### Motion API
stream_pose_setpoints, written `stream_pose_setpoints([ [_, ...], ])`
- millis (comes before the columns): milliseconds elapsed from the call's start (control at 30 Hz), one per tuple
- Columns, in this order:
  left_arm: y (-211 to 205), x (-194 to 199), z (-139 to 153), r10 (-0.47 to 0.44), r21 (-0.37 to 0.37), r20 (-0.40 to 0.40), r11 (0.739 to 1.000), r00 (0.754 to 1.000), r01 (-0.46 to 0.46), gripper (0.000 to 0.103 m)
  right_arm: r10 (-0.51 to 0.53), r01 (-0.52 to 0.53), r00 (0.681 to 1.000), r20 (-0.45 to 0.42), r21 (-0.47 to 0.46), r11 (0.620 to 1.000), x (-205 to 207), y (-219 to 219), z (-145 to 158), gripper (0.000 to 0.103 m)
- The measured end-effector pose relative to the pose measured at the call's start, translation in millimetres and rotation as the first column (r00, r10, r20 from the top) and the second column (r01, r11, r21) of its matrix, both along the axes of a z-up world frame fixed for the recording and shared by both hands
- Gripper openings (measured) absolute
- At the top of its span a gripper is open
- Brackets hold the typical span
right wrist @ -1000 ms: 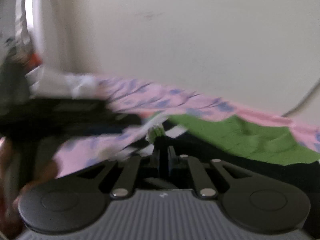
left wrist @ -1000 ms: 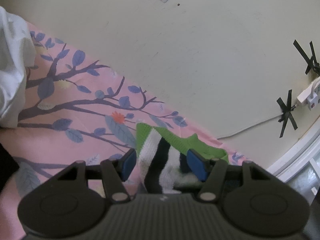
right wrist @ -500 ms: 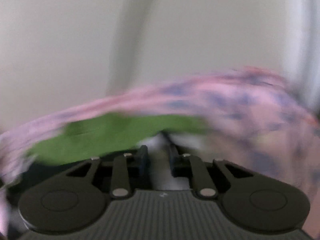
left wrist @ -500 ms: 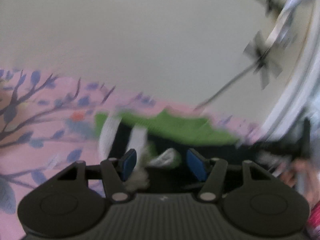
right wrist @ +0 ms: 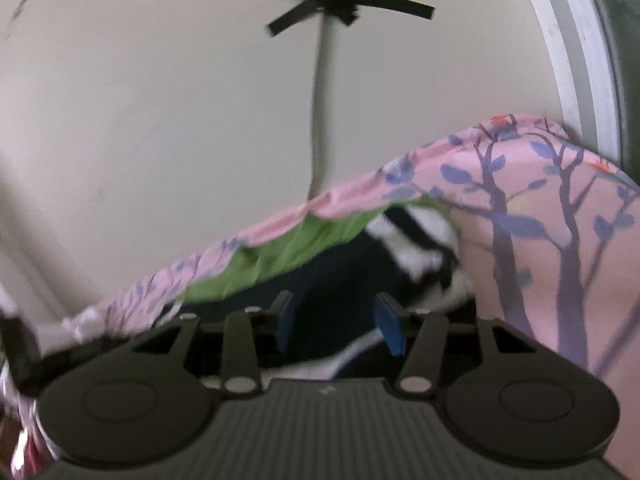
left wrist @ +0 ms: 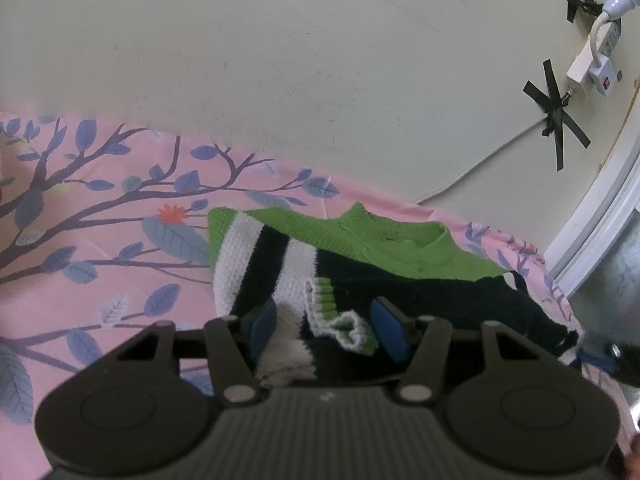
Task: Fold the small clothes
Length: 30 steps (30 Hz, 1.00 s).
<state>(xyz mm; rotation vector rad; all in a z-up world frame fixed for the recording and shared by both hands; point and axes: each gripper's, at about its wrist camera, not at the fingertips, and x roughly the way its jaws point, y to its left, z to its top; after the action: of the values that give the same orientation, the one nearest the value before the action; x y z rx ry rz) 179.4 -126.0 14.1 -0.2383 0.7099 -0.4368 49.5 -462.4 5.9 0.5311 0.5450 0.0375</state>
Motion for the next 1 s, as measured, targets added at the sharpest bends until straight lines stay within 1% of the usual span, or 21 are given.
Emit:
stream_pose_setpoints([
  [100,-2,-2,1,0.005,0.02,0.009,1.0,1.0,-0.005,0.056,-0.021,0.02,1.0,-0.024,-0.022,1.0,-4,2,-12,0.049],
  [167,-2,-3,1,0.009,0.032,0.013,0.999,1.0,-0.009,0.056,-0.055,0.057,0.996,-0.063,0.023,0.998,-2,-6,-27,0.049],
  [200,-3,-4,1,0.012,0.039,0.017,0.999,1.0,-0.013,0.057,-0.071,0.073,0.997,-0.034,0.06,0.996,-6,-10,-33,0.049],
  [233,-3,-5,2,0.017,0.045,0.021,0.999,1.0,-0.018,0.058,-0.078,0.081,0.996,-0.034,0.089,0.993,-5,-15,-35,0.049],
  [300,-3,-6,2,0.024,0.054,0.028,0.998,0.999,-0.025,0.06,-0.097,0.1,0.995,-0.03,0.113,0.988,-7,-18,-37,0.048],
  [467,0,-4,2,0.033,0.039,0.024,0.999,0.999,-0.034,0.062,-0.159,0.16,0.987,-0.018,0.091,0.983,-14,-18,-35,0.054],
  [733,2,-3,1,0.034,0.02,0.017,0.999,0.999,-0.034,0.064,-0.158,0.159,0.987,-0.021,0.047,0.986,-11,-15,-33,0.056],
  [1000,2,-3,1,0.034,0.017,0.016,0.999,0.999,-0.035,0.065,-0.157,0.158,0.987,-0.021,0.044,0.987,-10,-15,-34,0.057],
])
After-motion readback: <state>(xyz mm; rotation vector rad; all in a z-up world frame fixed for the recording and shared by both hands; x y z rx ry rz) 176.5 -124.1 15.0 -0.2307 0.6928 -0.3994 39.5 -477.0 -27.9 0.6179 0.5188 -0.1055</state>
